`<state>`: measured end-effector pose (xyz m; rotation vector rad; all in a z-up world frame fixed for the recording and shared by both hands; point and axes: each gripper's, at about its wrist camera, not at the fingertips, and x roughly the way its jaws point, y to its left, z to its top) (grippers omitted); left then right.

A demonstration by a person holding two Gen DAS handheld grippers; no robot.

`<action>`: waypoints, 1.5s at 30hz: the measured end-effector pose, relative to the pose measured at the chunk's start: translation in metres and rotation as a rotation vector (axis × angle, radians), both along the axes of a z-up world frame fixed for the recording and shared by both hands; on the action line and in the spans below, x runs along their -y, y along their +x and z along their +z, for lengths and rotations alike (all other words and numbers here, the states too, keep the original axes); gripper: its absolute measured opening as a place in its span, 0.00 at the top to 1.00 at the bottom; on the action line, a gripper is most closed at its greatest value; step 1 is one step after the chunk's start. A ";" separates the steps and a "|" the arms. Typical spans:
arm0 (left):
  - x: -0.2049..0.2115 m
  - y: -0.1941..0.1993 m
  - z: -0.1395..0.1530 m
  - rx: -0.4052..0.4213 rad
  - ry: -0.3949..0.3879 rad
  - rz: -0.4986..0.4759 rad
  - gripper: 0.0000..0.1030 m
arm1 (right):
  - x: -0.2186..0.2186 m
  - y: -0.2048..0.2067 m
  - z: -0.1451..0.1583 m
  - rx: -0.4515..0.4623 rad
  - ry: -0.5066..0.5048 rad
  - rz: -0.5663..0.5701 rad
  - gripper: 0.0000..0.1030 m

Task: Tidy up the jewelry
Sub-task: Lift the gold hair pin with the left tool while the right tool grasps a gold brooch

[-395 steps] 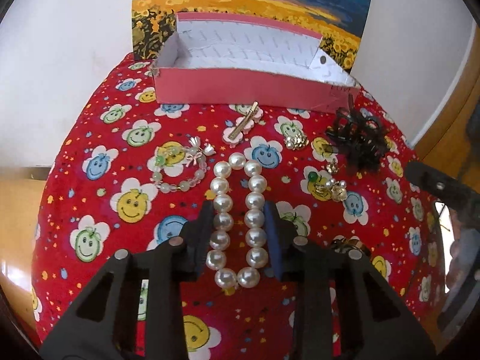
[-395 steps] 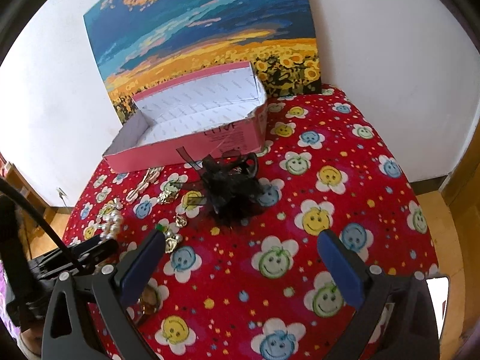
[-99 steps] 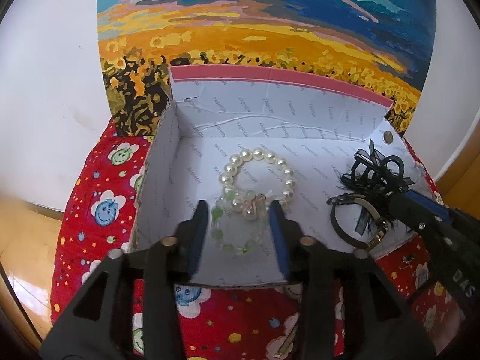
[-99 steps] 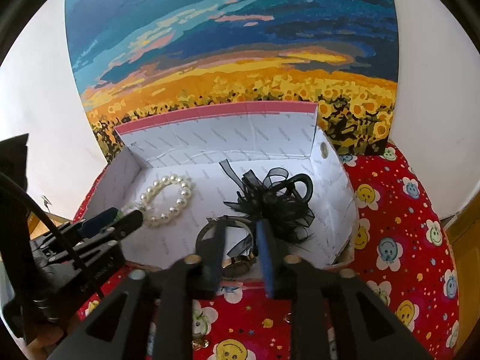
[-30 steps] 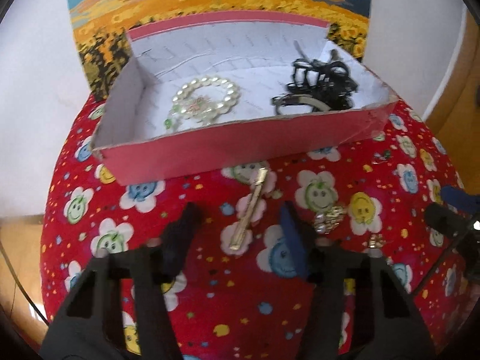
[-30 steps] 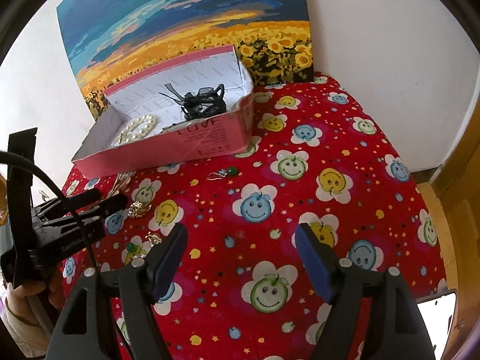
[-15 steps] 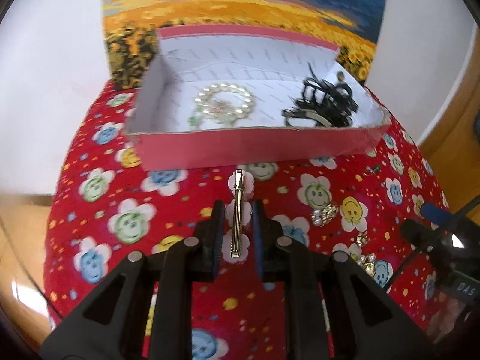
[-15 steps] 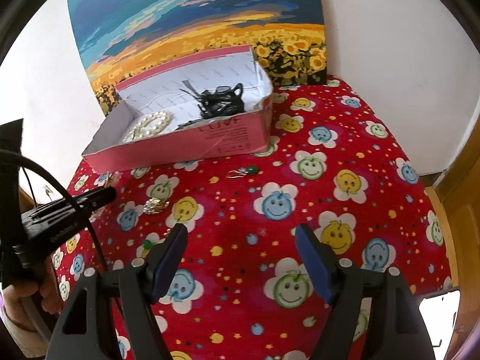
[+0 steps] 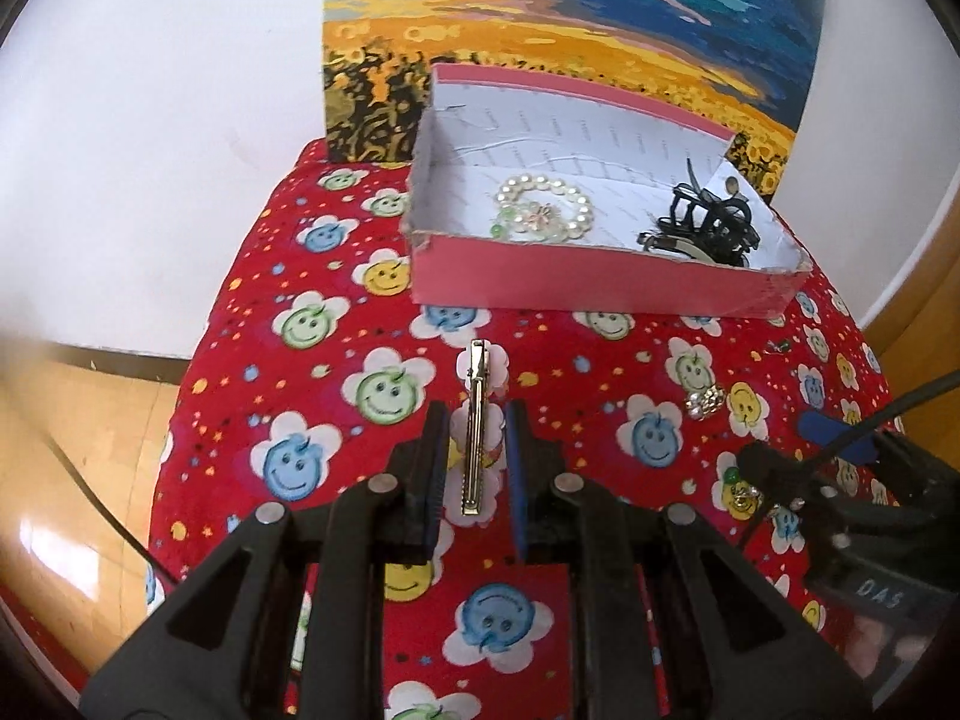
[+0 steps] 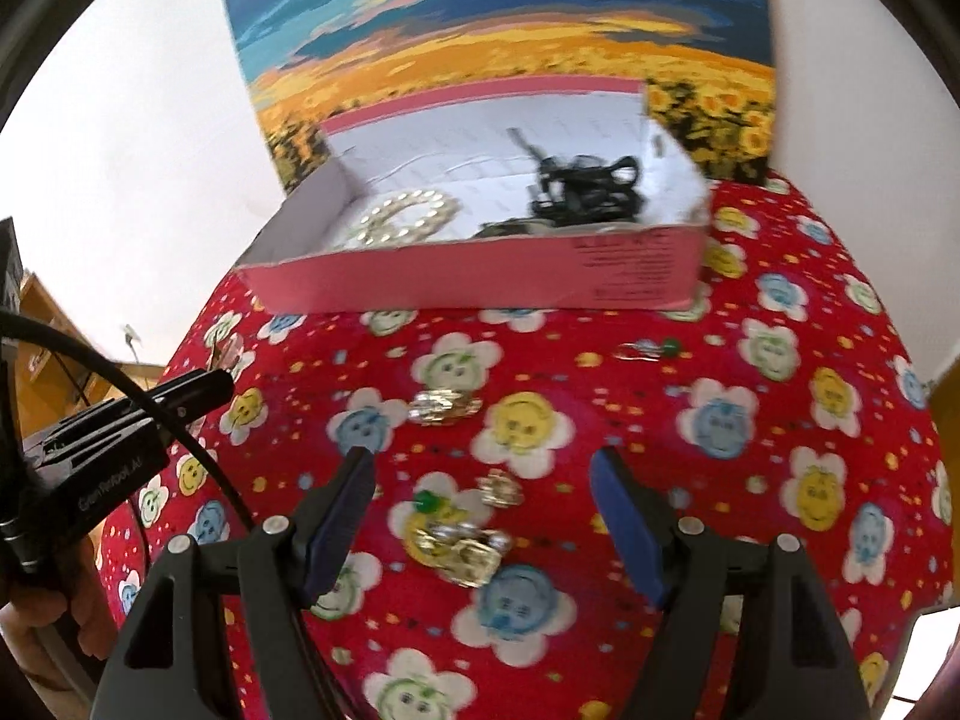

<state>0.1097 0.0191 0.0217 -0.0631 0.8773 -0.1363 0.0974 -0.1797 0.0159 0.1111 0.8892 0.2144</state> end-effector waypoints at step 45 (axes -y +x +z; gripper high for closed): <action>-0.002 -0.010 0.001 0.009 -0.016 0.006 0.90 | -0.027 0.019 -0.011 0.064 -0.106 -0.004 0.87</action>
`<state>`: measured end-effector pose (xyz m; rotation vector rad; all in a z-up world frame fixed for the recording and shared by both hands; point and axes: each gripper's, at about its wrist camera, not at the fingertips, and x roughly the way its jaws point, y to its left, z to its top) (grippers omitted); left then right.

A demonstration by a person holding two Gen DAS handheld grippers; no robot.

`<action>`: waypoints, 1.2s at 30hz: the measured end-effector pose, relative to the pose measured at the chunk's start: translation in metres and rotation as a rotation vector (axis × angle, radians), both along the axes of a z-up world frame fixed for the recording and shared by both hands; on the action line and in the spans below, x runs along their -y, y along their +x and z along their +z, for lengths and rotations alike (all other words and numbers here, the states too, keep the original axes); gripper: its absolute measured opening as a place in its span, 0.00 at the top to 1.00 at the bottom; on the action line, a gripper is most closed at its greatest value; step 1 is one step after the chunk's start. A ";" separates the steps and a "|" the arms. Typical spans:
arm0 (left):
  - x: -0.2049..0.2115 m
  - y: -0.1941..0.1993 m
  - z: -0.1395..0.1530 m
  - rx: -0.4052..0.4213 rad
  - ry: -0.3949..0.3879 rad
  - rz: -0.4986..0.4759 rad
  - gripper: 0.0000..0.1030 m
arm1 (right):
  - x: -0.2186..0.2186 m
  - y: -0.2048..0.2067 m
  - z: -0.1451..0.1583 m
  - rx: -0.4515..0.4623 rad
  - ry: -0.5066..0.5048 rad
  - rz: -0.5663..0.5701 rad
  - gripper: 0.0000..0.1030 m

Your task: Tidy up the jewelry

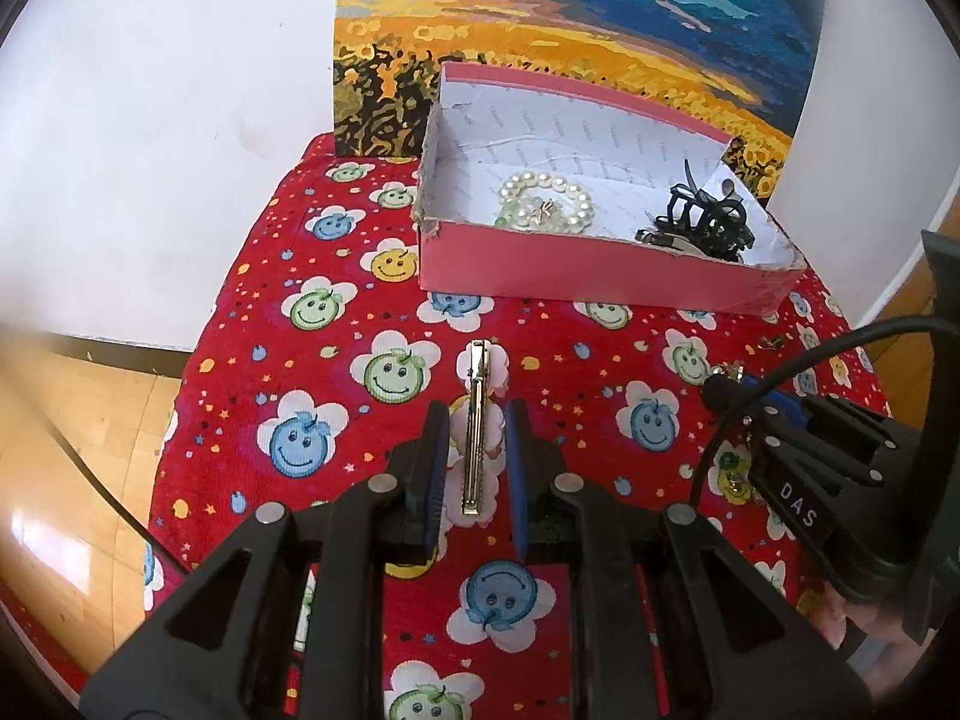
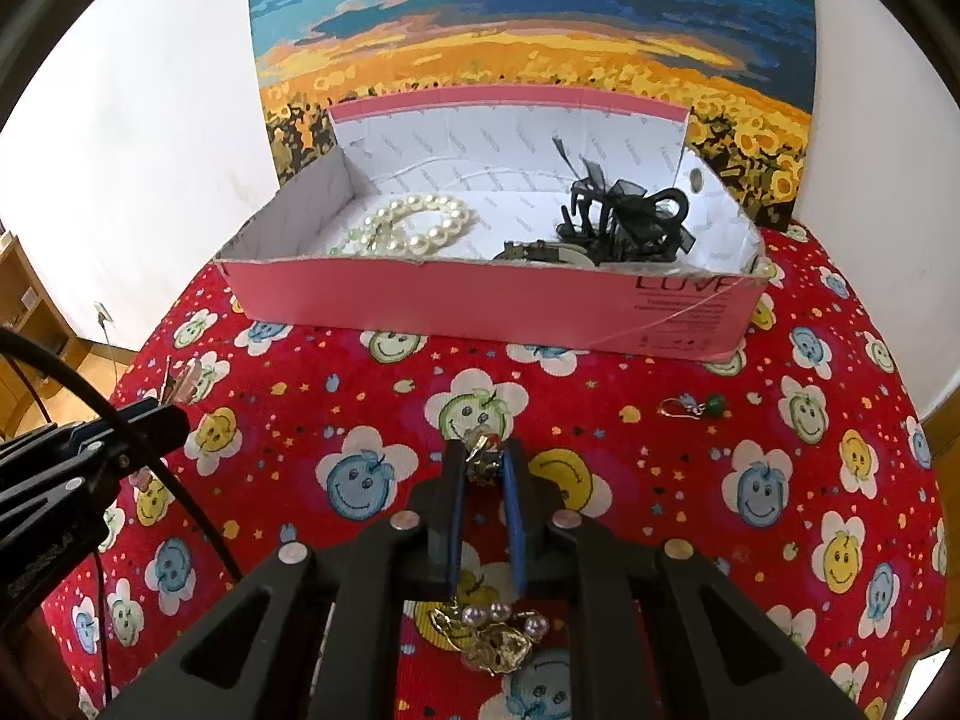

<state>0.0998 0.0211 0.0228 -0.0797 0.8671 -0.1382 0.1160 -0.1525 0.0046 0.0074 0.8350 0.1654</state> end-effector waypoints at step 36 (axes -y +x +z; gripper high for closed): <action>0.038 0.080 0.041 0.117 0.016 -0.062 0.90 | 0.052 0.032 0.075 0.149 0.015 -0.048 0.87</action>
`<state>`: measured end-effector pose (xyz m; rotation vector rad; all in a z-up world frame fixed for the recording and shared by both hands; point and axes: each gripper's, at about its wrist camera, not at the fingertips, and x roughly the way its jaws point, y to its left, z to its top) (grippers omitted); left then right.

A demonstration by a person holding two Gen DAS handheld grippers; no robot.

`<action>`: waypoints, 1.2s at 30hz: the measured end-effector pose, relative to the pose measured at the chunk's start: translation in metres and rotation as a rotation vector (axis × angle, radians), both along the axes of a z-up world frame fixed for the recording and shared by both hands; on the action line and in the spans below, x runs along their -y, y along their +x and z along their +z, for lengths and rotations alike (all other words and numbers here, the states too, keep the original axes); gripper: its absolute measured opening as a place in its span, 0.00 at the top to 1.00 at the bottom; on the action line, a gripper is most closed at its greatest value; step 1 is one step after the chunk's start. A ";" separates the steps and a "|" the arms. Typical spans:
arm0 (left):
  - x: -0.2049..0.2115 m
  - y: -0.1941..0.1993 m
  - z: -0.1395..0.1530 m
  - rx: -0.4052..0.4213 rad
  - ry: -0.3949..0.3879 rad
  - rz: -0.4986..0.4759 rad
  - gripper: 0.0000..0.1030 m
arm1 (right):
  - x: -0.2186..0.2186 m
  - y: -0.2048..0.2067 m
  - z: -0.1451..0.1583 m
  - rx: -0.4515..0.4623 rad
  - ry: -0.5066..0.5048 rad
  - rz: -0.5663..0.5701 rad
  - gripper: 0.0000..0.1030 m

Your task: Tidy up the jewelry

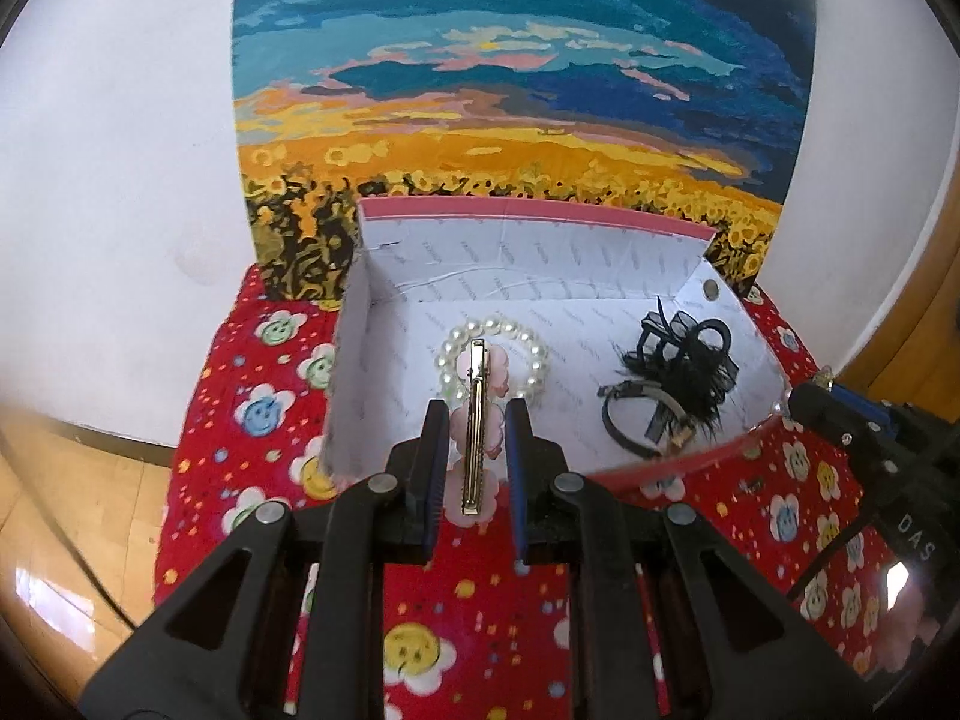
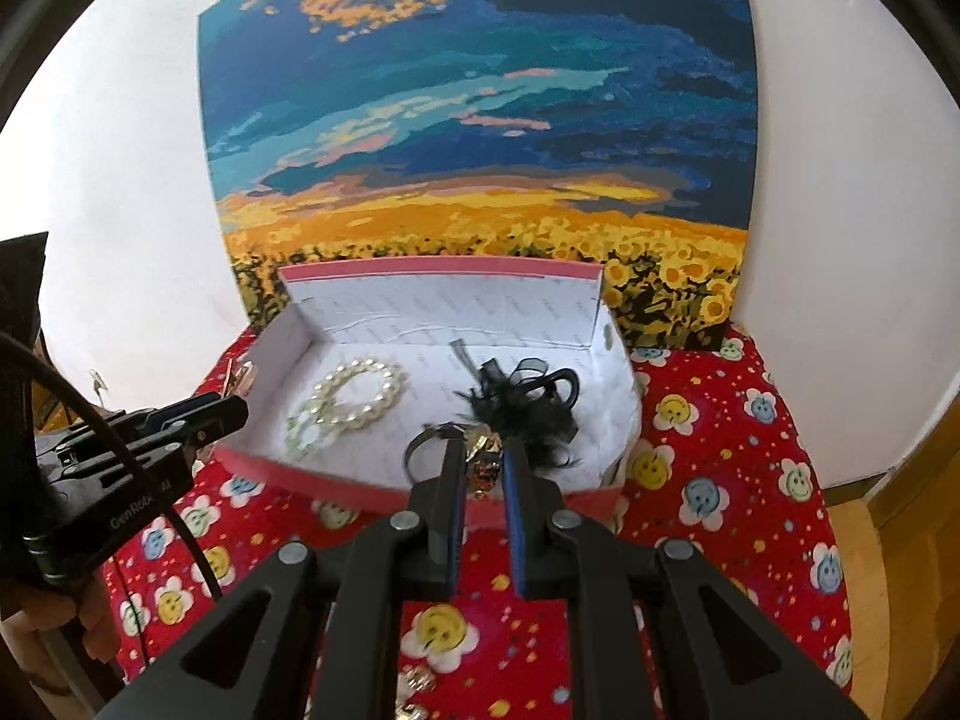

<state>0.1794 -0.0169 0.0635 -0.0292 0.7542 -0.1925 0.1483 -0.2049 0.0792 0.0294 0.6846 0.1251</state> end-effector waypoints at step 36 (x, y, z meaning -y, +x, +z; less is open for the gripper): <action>0.011 0.023 -0.026 -0.063 -0.011 -0.014 0.53 | 0.013 0.034 -0.031 -0.081 0.020 -0.038 0.59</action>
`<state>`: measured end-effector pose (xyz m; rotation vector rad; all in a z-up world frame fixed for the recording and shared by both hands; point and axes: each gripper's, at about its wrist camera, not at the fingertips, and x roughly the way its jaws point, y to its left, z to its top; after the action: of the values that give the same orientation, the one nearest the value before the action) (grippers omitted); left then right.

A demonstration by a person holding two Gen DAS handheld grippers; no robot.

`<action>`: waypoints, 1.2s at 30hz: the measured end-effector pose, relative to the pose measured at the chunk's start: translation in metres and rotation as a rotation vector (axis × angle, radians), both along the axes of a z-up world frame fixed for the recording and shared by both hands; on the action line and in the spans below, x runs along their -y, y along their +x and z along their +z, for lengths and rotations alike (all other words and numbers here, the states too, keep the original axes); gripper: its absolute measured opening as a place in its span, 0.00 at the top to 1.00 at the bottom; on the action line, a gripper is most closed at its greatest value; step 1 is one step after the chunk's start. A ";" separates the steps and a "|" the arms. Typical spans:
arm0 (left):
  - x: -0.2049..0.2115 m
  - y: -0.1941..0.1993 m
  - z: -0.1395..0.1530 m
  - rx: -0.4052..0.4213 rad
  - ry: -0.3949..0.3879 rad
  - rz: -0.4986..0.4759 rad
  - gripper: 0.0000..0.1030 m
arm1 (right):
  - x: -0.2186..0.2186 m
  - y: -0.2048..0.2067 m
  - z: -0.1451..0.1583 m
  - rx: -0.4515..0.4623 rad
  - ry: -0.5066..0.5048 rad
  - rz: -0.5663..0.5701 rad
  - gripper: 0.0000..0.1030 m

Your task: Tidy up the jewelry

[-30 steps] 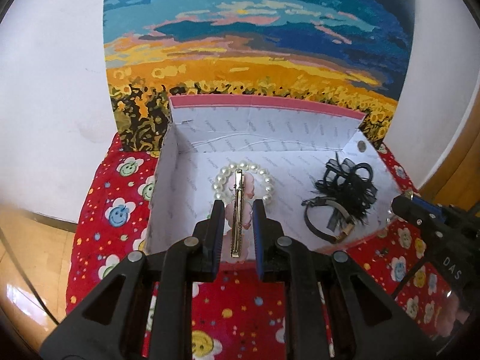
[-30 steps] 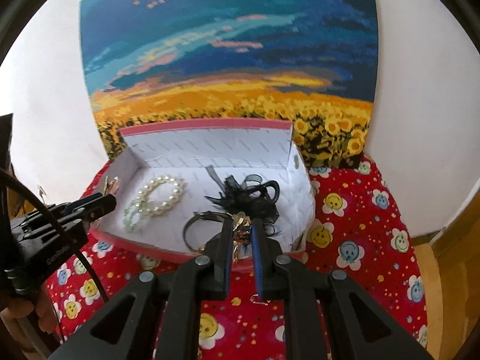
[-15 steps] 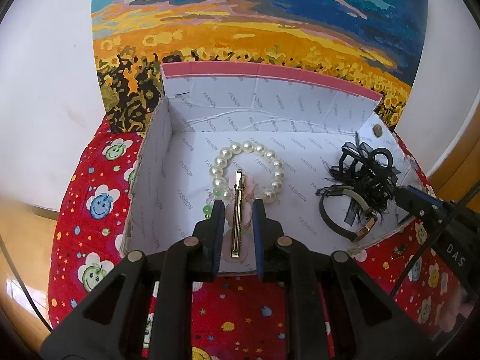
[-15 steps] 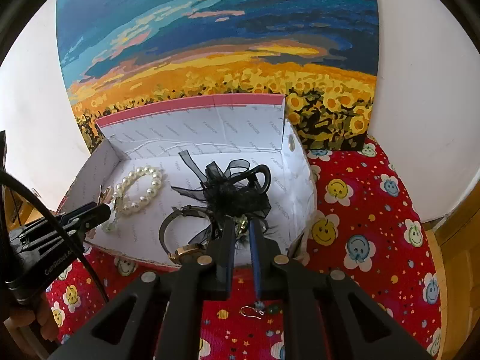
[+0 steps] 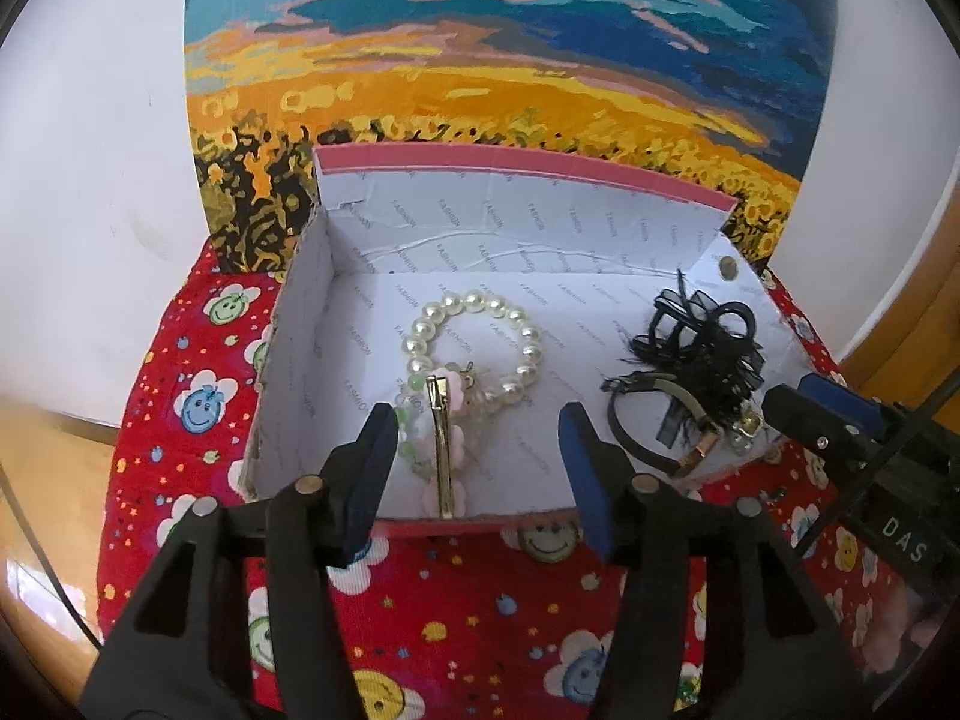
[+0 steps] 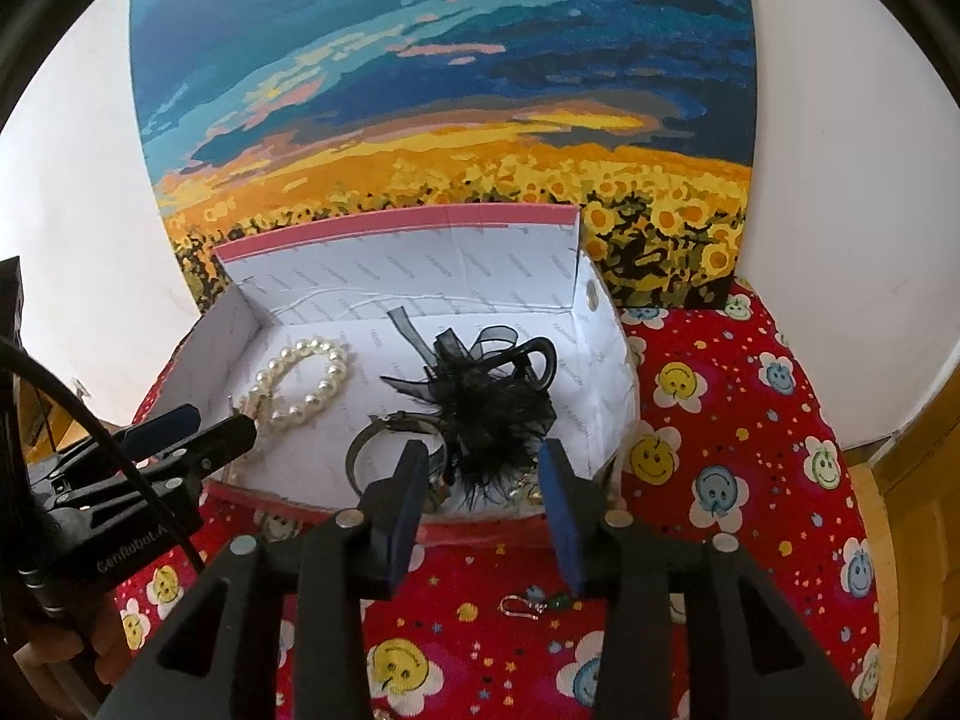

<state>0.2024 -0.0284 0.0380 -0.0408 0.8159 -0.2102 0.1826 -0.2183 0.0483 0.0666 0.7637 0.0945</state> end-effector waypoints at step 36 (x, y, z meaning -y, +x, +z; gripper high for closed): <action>-0.055 -0.111 0.002 -0.049 0.014 0.117 0.46 | -0.014 -0.113 -0.014 -0.058 0.078 0.067 0.43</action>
<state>0.0918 0.0265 0.0395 -0.0807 0.8607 -0.0932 0.0700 -0.2040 0.0338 0.1183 0.8203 0.1873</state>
